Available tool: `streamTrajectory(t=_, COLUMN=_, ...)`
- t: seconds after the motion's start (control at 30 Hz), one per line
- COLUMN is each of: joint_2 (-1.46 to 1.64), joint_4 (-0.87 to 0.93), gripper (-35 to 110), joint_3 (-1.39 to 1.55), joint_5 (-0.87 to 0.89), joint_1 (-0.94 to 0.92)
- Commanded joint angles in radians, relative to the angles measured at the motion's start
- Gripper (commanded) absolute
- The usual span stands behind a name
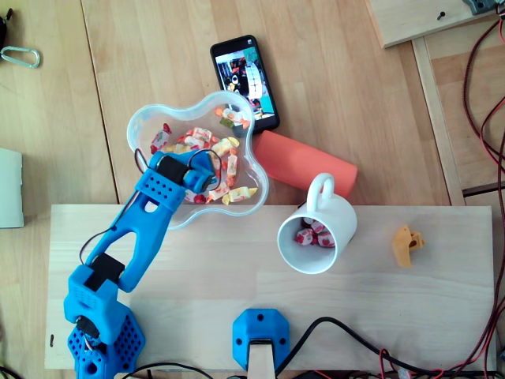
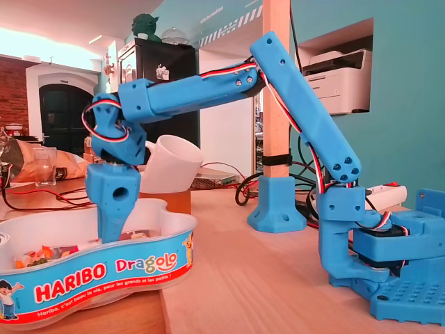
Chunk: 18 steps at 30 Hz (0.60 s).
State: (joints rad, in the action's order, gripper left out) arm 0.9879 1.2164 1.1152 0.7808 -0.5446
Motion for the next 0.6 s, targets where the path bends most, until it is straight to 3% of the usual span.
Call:
streamTrajectory(t=0.0, joint_2=0.041, joint_4=0.018, gripper=-3, joint_3=-0.074, joint_5=0.008, joint_1=-0.023)
streamTrajectory(t=0.3, joint_2=0.063, joint_4=0.037, gripper=-3, joint_3=-0.179, joint_5=0.005, joint_1=-0.025)
streamTrajectory(t=0.57, joint_2=0.331, joint_4=0.069, gripper=-3, joint_3=-0.19, joint_5=-0.005, joint_1=-0.011)
